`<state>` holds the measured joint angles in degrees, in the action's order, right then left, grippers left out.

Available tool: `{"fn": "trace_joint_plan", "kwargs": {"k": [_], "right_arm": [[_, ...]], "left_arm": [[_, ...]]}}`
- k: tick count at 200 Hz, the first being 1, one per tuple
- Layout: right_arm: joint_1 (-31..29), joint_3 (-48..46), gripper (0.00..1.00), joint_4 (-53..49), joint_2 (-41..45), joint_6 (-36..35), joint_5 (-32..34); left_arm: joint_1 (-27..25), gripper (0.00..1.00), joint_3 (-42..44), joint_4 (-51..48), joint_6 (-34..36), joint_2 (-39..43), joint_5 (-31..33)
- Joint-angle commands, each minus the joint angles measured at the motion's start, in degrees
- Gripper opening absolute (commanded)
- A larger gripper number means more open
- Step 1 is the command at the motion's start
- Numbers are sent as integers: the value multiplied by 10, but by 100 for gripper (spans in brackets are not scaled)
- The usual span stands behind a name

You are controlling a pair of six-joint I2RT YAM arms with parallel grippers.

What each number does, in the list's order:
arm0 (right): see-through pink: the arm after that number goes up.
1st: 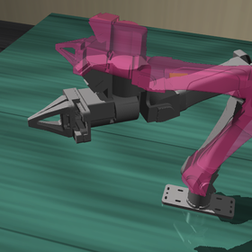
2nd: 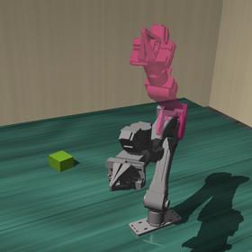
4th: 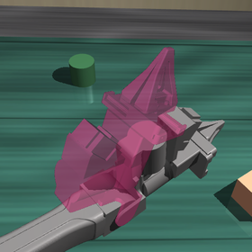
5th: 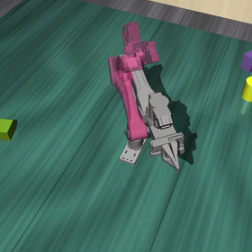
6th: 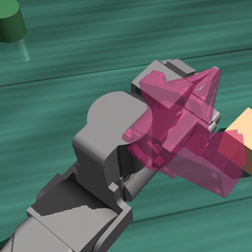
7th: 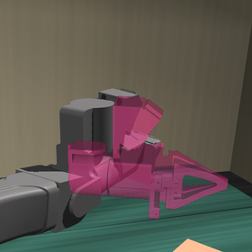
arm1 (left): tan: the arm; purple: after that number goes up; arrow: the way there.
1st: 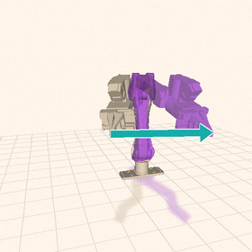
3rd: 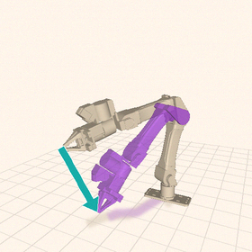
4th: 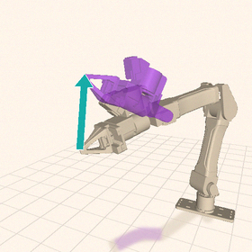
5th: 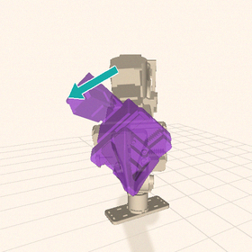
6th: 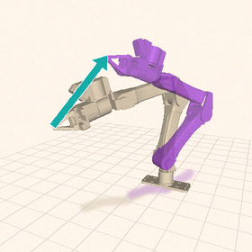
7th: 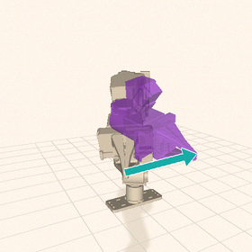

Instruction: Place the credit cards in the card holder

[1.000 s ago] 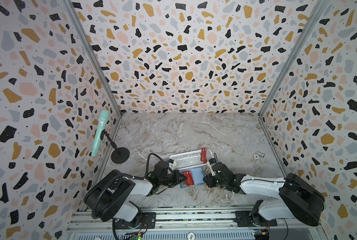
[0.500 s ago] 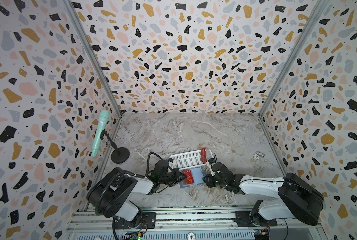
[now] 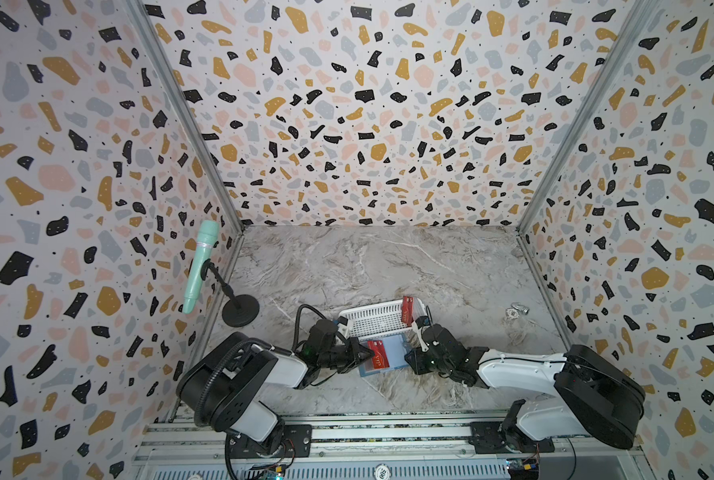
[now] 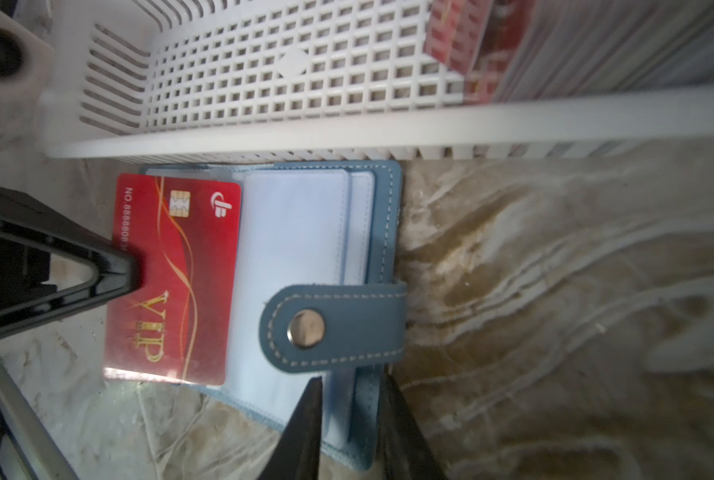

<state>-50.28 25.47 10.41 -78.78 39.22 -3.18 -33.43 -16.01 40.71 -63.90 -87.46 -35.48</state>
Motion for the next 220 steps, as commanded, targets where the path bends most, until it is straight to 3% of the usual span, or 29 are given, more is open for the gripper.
{"fn": "trace_joint_plan", "kwargs": {"k": [1, 94, 191, 220], "right_arm": [[-4, 8, 27, -42, -9, -7, 9], [-10, 10, 27, -41, -15, -6, 12], [-15, 12, 27, -43, -16, -2, 18], [-15, 11, 27, -45, -16, -1, 21]], "left_arm": [[4, 0, -11, 24, 2, -9, -6], [3, 0, 3, 71, -13, -37, -10], [3, 0, -37, -24, 45, -63, -16], [3, 9, -55, -86, 67, -58, 0]]}}
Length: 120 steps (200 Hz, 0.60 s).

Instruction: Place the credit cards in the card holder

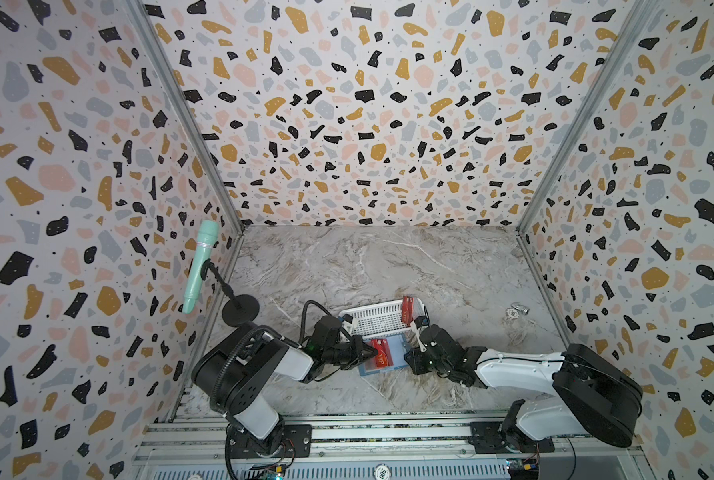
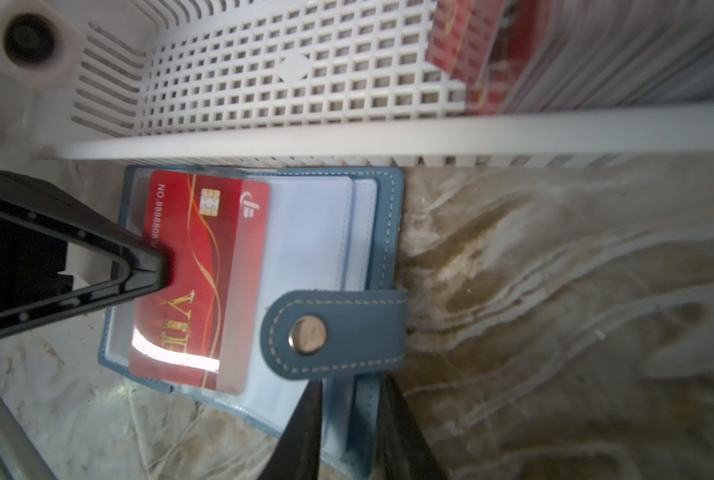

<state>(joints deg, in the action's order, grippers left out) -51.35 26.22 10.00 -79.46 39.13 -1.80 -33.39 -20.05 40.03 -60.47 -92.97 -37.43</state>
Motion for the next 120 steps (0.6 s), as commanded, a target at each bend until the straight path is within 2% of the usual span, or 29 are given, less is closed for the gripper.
{"fn": "trace_joint_plan", "kwargs": {"k": [1, 48, 84, 120], "right_arm": [[-5, 3, 27, -41, -10, 0, 7], [-8, 4, 27, -40, -16, 2, 8], [-13, 4, 27, -37, -19, 4, 11], [-16, 9, 26, -36, -25, 3, 11]], "left_arm": [[3, 9, -15, -82, 33, -2, 20], [3, 23, -65, -272, 118, 41, 89], [3, 26, -84, -325, 136, 60, 101], [1, 27, -89, -318, 133, 52, 91]]}}
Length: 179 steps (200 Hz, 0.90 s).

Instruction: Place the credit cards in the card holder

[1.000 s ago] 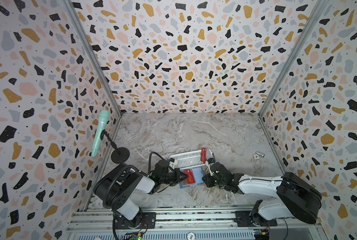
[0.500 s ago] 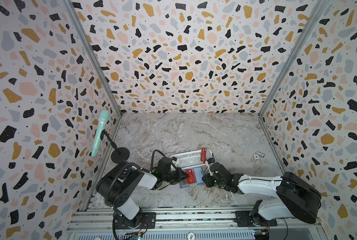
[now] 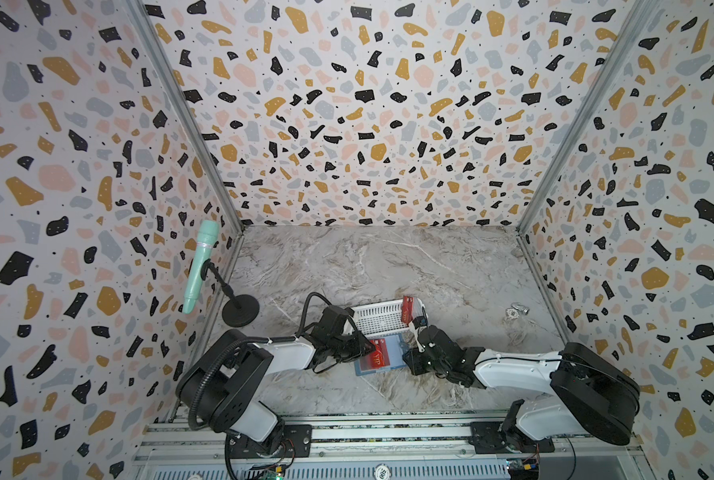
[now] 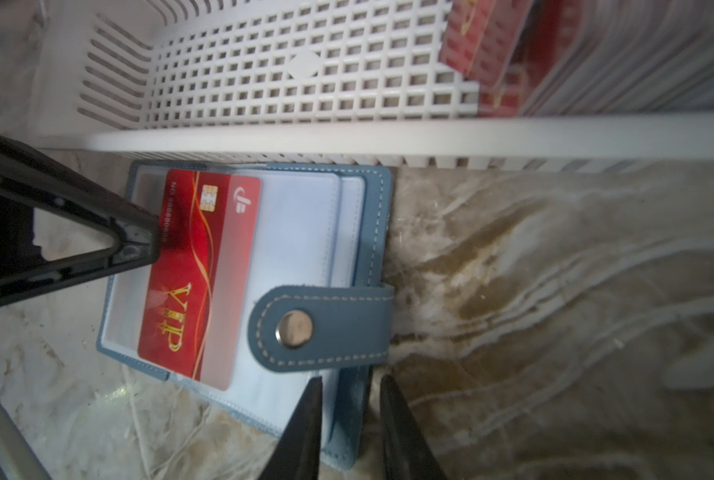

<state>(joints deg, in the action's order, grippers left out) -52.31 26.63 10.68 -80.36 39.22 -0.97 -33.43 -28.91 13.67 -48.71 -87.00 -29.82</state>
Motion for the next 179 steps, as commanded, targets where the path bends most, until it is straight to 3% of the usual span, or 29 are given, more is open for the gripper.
{"fn": "trace_joint_plan", "kwargs": {"k": [1, 179], "right_arm": [[-7, 5, 26, -43, -16, 3, 3], [-16, 0, 21, -24, -2, 7, -9]], "left_arm": [[1, 27, -1, -54, 15, -8, 15], [-62, 25, -68, -31, -13, -55, 11]]}}
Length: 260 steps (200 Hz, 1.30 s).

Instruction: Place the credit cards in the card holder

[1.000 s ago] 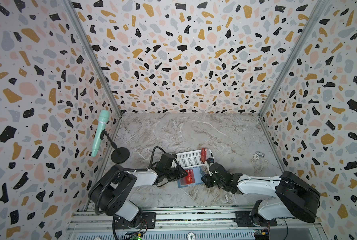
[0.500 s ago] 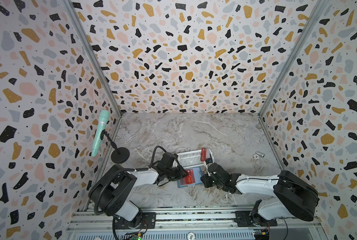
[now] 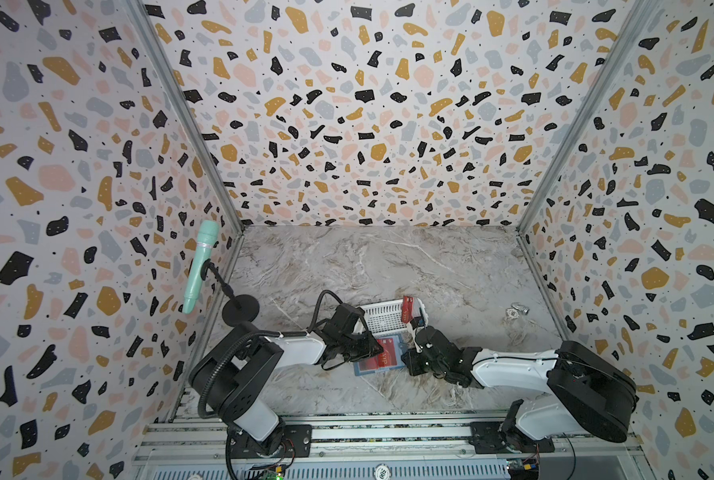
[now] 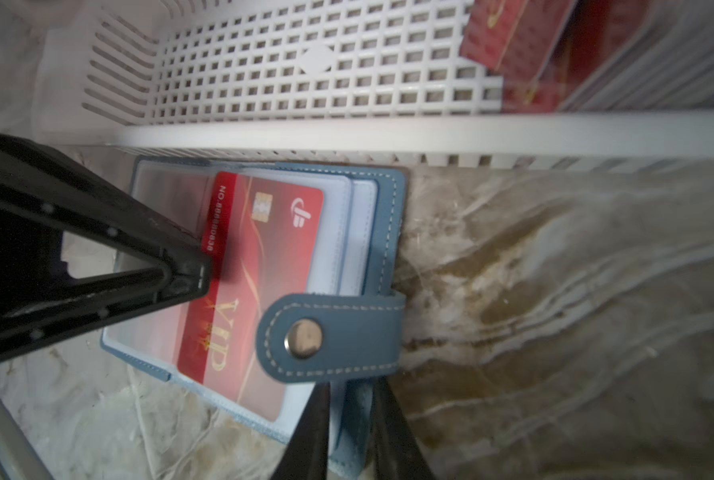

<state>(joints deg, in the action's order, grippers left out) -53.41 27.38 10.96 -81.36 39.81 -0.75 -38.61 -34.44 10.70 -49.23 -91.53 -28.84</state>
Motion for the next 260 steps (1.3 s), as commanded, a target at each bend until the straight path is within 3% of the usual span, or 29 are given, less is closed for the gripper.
{"fn": "trace_joint_plan", "kwargs": {"k": [1, 70, 111, 155, 225, 260], "right_arm": [[-5, -7, 21, -27, 8, 2, -11], [-5, -7, 19, -29, 17, 3, -8], [-4, -5, 24, -36, 23, 6, 0], [-3, -7, 24, -35, 24, 6, -1], [-3, -13, 23, -18, 86, 3, -13], [-2, -11, 22, -2, 82, 8, -32]], "left_arm": [[-11, 25, -12, 0, -8, -11, 2], [-22, 22, -19, -19, -1, -9, 9], [-23, 21, -29, -96, 33, 4, 73], [-23, 21, -27, -113, 35, 25, 89], [-27, 10, -27, -81, 25, 5, 71], [-29, 9, -27, -77, 24, 0, 71]]}}
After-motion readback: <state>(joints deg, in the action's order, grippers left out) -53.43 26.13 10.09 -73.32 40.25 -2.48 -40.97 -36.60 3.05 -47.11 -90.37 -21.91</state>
